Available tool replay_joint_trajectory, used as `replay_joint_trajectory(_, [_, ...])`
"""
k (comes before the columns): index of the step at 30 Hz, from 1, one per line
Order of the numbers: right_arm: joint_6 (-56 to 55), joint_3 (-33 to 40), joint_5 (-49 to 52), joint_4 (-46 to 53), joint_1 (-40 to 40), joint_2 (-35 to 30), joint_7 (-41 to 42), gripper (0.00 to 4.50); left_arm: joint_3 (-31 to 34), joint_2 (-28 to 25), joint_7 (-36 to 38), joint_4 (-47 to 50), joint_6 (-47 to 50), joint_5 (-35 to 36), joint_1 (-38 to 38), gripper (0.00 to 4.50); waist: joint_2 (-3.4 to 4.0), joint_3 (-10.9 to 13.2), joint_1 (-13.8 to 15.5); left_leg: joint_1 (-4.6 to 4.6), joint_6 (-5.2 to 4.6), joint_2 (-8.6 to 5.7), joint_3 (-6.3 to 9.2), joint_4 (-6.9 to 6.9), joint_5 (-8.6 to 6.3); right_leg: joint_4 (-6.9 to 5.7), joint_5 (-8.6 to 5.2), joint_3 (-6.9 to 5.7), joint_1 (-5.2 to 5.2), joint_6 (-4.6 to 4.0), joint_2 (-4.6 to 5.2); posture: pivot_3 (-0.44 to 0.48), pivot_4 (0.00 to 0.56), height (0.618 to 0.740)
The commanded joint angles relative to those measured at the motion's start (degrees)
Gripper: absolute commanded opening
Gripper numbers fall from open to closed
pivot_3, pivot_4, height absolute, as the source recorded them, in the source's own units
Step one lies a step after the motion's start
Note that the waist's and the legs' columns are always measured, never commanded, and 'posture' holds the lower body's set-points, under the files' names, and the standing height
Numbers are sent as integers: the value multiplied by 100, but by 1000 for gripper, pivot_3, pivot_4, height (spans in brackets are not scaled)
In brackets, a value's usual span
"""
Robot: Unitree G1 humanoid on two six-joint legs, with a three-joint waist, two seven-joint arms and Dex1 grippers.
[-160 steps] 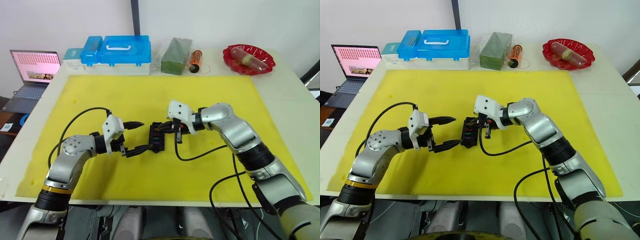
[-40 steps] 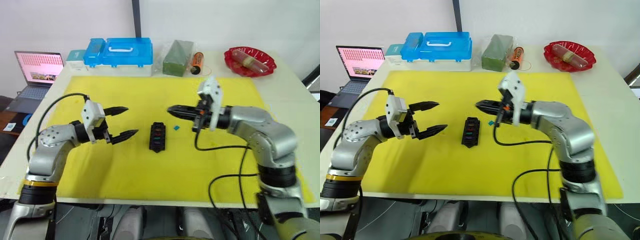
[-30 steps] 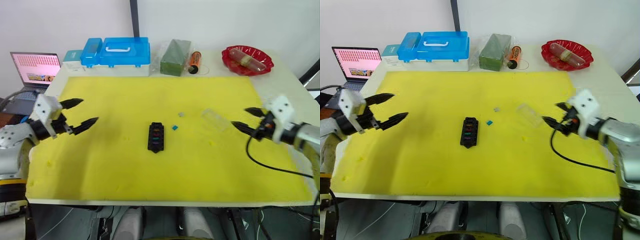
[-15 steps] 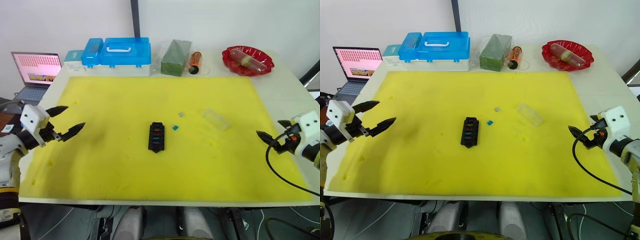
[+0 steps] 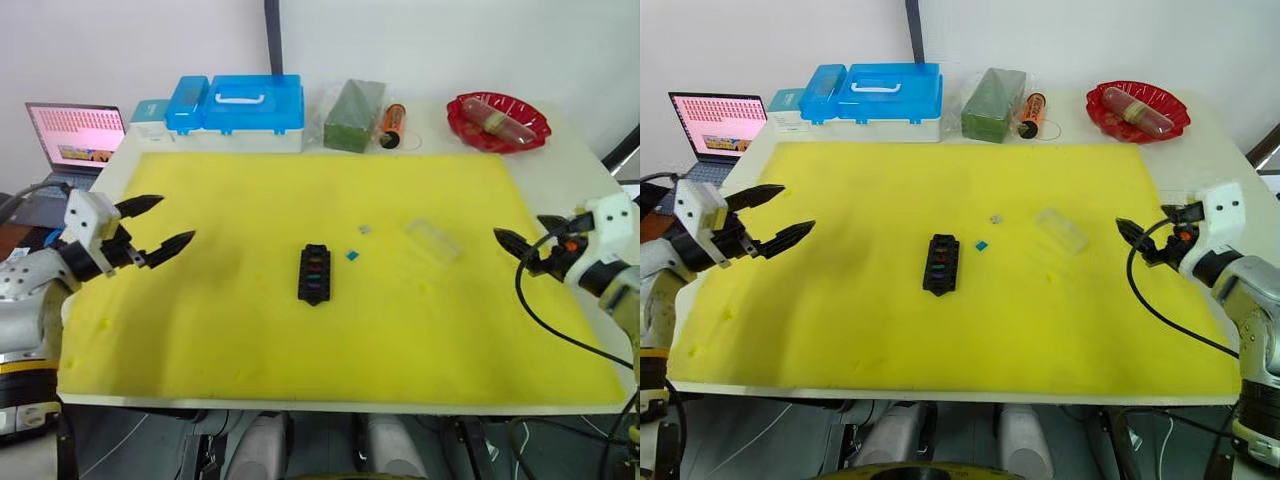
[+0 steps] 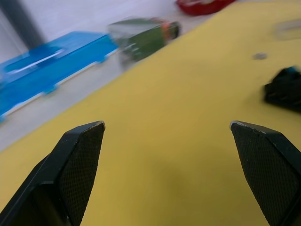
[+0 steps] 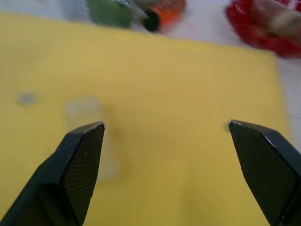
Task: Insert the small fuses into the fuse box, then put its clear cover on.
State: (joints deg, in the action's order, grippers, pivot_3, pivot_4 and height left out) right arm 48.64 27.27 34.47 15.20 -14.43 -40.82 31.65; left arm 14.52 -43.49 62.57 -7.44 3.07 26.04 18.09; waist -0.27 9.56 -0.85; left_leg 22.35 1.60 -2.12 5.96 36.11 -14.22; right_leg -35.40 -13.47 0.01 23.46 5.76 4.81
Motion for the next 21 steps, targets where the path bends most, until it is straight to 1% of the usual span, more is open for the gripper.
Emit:
replay_joint_trajectory(1, [1602, 127, 1474, 924, -467, 291, -635, 4468, -273, -12, 335, 676, 30, 166, 86, 4500, 0, 0, 3, 0, 0, 2, 4, -2, 0, -1, 0, 0, 1, -1, 0, 0, 150, 740])
replay_joint_trajectory(3, [2419, 260, 2288, 1116, -697, 675, -1210, 4468, -442, -1, 465, 957, 116, 236, 122, 4500, -1, 0, 8, 0, 0, 2, 10, -8, 0, -1, -1, -1, 2, -2, -4, 0, 150, 740])
replay_joint_trajectory(5, [2920, 413, 2940, 1125, -860, 1053, -1842, 4468, -573, 18, 572, 1200, 195, 302, 143, 4500, -1, 0, 14, 3, 0, 1, 18, -7, 0, -2, -1, -3, 2, -3, -5, 0, 150, 740])
replay_joint_trajectory(8, [3084, 539, 4210, 830, -856, 1501, -3003, 4468, -745, 54, 703, 1531, 320, 392, 115, 4500, 2, 1, 33, 6, -1, -2, 22, -2, 0, -3, -3, -1, 2, -7, 0, 0, 150, 740])
replay_joint_trajectory(12, [2528, 33, 5748, 473, -588, 1723, -4491, 4468, -896, 112, 816, 1749, 378, 440, 55, 4500, 2, 1, 14, 6, -1, -5, 18, 0, 0, 1, -11, 1, -1, -20, 3, 0, 150, 740])
replay_joint_trajectory(15, [1911, -441, 6588, 200, -473, 1796, -5372, 4468, -941, 146, 832, 1736, 375, 413, 85, 4500, 3, 2, -25, 3, -2, -2, 4, -1, 1, -2, -10, 1, 0, -18, -4, 0, 150, 740])
replay_joint_trajectory(18, [1465, -900, 7046, 3, -355, 1823, -5809, 4468, -968, 192, 812, 1815, 448, 450, 100, 4500, 3, 2, -27, 1, -3, -2, -1, -3, 1, -6, -5, 1, 2, -8, -11, 0, 150, 740])
replay_joint_trajectory(21, [1089, -1268, 7204, -227, -340, 1949, -6035, 4468, -958, 244, 757, 1872, 542, 506, 113, 4500, 3, 2, -22, 2, -3, -2, -1, -2, 1, -7, -1, 1, 2, -3, -13, 0, 150, 740])
